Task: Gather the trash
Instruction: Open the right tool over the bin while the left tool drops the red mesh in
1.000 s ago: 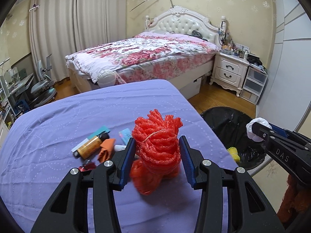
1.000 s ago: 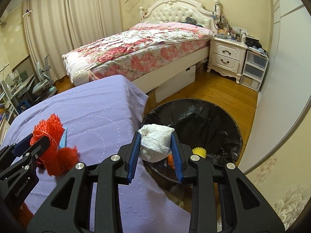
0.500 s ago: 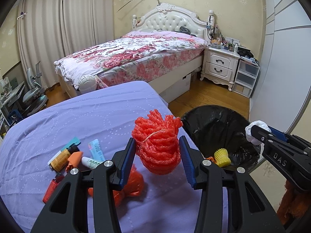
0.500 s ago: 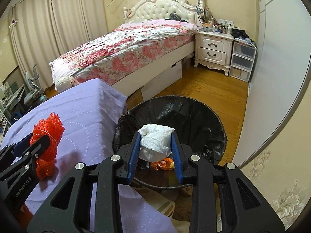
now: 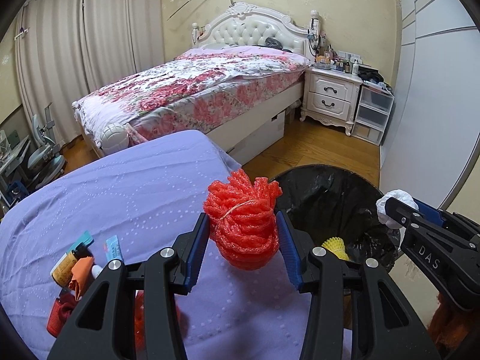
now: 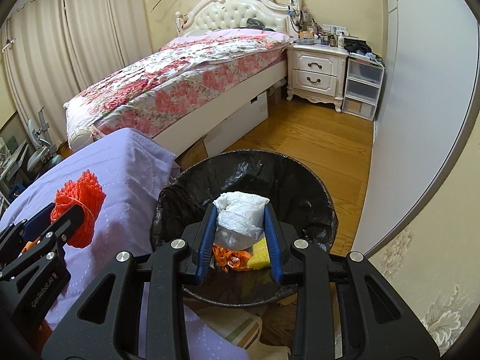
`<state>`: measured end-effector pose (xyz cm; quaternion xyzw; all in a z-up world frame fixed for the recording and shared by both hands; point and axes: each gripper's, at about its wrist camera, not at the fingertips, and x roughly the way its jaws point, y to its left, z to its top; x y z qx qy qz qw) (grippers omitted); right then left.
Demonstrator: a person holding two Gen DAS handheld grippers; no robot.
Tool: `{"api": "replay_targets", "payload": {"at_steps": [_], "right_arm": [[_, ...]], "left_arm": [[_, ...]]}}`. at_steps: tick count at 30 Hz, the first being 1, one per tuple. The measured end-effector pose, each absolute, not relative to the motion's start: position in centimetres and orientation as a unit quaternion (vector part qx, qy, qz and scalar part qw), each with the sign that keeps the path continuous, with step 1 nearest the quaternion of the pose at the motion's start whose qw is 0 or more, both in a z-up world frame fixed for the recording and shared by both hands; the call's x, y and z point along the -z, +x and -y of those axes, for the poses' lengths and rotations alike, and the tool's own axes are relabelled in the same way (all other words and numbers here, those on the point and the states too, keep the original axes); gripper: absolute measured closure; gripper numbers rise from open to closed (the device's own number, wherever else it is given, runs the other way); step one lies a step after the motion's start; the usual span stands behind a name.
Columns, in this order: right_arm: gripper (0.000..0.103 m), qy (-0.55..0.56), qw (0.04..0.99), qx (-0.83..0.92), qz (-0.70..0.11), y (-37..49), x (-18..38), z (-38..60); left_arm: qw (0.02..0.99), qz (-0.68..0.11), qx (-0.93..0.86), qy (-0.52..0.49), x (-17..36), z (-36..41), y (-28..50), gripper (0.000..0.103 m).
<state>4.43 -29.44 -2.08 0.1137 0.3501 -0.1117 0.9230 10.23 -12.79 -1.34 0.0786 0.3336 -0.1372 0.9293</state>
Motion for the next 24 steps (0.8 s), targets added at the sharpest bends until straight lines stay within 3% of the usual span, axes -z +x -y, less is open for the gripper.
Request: {"api": "replay_targets", "payload": {"at_steps": [24], "right_arm": [[0.071, 0.124, 0.911, 0.137, -0.368, 6.7, 3.9, 31.5]], "left_arm": [[0.921, -0.344, 0.153, 0.098, 3.1, 16.4, 13.5, 0.057]]}}
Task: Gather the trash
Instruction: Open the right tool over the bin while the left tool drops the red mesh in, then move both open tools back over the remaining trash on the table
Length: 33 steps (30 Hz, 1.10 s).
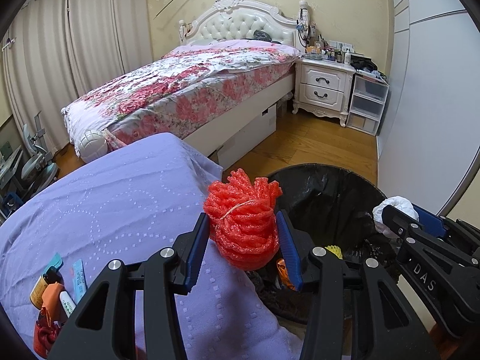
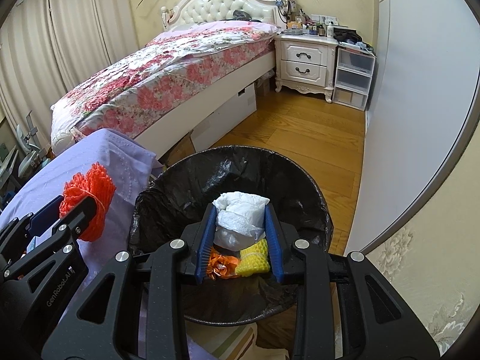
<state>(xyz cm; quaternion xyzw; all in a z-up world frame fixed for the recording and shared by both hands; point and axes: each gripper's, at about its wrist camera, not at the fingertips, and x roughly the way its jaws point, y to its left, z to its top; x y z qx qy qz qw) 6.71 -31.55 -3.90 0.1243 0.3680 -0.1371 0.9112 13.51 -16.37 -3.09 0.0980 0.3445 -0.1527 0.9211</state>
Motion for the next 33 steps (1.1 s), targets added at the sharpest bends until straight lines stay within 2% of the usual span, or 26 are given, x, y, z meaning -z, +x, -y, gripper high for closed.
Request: {"api": "replay_targets", "payload": {"at_steps": [3, 5, 7, 8, 13, 18, 33], "right_arm": [[0.07, 0.123, 0.912, 0.139, -0.367, 6.8, 4.0, 31.6], [0.063, 0.12, 0.912, 0.143, -0.365, 6.7, 4.0, 31.6], [0.057, 0.118, 0.913, 0.148, -0.36, 6.7, 3.8, 31.5], [0.057, 0.117, 0.914, 0.149, -0.359, 6.7, 3.8, 31.6], [0.049, 0.116, 0.916, 0.158, -0.351, 6.4, 3.3, 31.7], [0.041, 0.109, 0.919, 0.158, -0.343, 6.0, 2.6, 31.3], [0.038, 0.097, 0.928, 0.126, -0.337, 4.1, 1.3, 28.2]], "left_arm": [[0.921, -0.346, 0.151, 0.096, 3.2, 16.4, 13.7, 0.057], [0.921, -0.347, 0.148, 0.094, 3.3, 16.3, 13.8, 0.054], [0.921, -0.35, 0.146, 0.093, 3.3, 16.2, 13.9, 0.047], [0.921, -0.349, 0.145, 0.091, 3.3, 16.1, 13.8, 0.04], [0.924, -0.347, 0.139, 0.08, 2.9, 15.5, 13.7, 0.031], [0.929, -0.341, 0.127, 0.071, 2.2, 14.8, 13.4, 0.027], [0.937, -0.331, 0.098, 0.056, -0.1, 9.3, 10.8, 0.026]]}}
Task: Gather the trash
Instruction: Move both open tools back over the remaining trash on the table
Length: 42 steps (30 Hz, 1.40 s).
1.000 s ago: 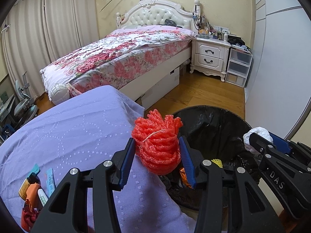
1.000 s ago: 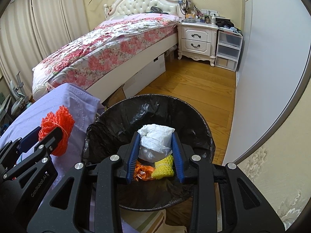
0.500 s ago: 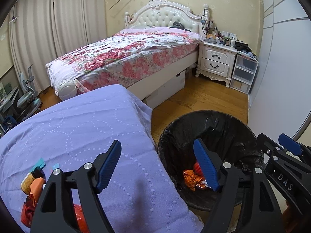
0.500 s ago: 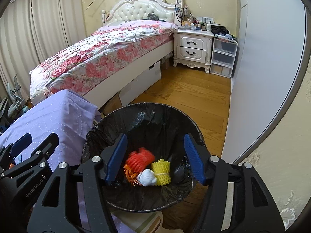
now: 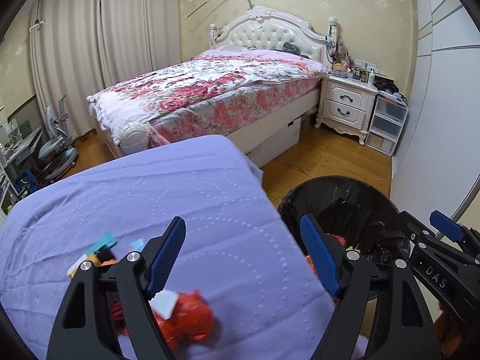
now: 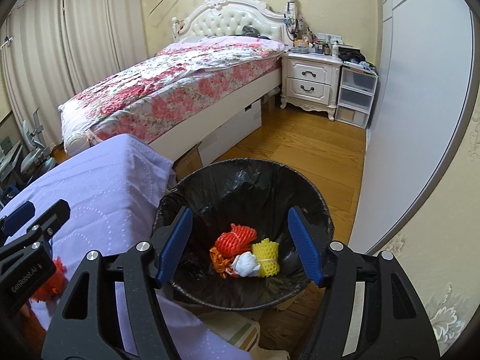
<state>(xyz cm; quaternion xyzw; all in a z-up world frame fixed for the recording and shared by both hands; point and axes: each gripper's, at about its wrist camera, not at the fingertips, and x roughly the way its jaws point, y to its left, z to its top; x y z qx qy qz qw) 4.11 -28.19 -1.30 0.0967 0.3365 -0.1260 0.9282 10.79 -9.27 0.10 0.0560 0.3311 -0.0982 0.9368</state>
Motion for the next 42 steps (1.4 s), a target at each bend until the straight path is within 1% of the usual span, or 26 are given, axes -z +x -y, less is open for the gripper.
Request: {"api": "replay_targets", "payload": {"at_steps": [24, 32, 34, 42], "right_arm": [[0.038, 0.046, 0.932, -0.016, -0.36, 1.9, 1.3, 15.1], [0.036, 0.03, 0.929, -0.062, -0.364, 1.5, 1.1, 10.7], [0.033, 0.027, 0.927, -0.072, -0.367, 1.7, 1.2, 9.6], [0.032, 0.01, 0.914, -0.09, -0.394, 3.3, 2.8, 5.9]], "left_arm": [[0.938, -0.344, -0.036, 0.014, 0.7, -6.1, 4.7, 0.026], [0.932, -0.352, -0.079, -0.013, 1.6, -10.9, 3.8, 0.026], [0.931, -0.354, -0.088, -0.02, 1.8, -12.0, 3.6, 0.026], [0.927, -0.36, -0.098, -0.038, 2.5, -14.1, 2.9, 0.026]]}}
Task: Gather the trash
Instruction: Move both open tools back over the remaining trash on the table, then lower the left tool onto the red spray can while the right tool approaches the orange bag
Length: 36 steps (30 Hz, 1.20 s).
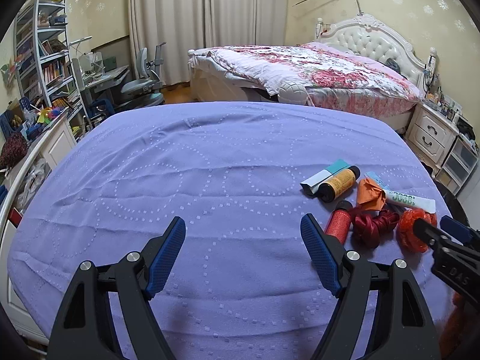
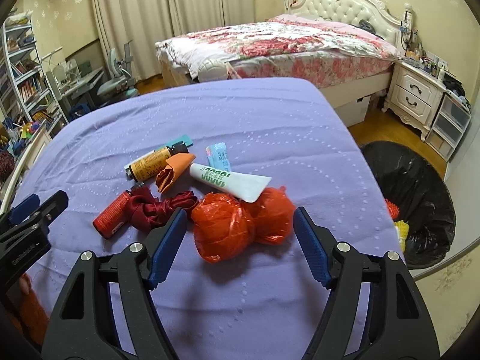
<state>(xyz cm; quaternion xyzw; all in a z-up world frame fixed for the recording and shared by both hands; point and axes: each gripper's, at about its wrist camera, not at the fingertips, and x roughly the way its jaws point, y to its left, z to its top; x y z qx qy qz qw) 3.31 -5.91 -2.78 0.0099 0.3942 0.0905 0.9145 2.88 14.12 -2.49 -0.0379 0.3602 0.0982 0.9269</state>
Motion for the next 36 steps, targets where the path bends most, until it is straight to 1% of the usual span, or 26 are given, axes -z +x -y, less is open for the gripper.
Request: {"api": "replay_targets", "payload": {"at_steps": [3, 7, 10, 13, 34, 36], "right_arm": [[0.029, 0.002, 0.912, -0.084, -0.402, 3.7, 3.4, 5.4], [0.03, -0.004, 0.908, -0.083, -0.41, 3.9, 3.8, 5.7], [0.036, -0.009, 0.908, -0.083, -0.411, 3.8, 3.9, 5.8], [0.037, -0.012, 0.908, -0.083, -0.41, 3.6, 3.8, 6.0], [0.037, -0.008, 0.909, -0.085, -0.407, 2.2, 3.9, 8.4], [0.037, -0.008, 0.909, -0.086, -0.407, 2.2, 3.9, 8.5]], "left_arm": [[0.926, -0.363, -0.094, -0.04, 2.8, -14.4, 2.9, 0.026], [0.925, -0.367, -0.085, -0.039, 3.2, -14.1, 3.0, 0.026], [0.924, -0.372, -0.078, -0.037, 3.5, -13.7, 3.2, 0.026], [0.924, -0.375, -0.072, -0.034, 3.6, -13.1, 3.4, 0.026], [0.919, -0.393, -0.036, 0.001, 4.6, -10.6, 5.0, 0.026], [0.917, -0.397, -0.03, 0.003, 4.8, -10.4, 5.4, 0.032]]}}
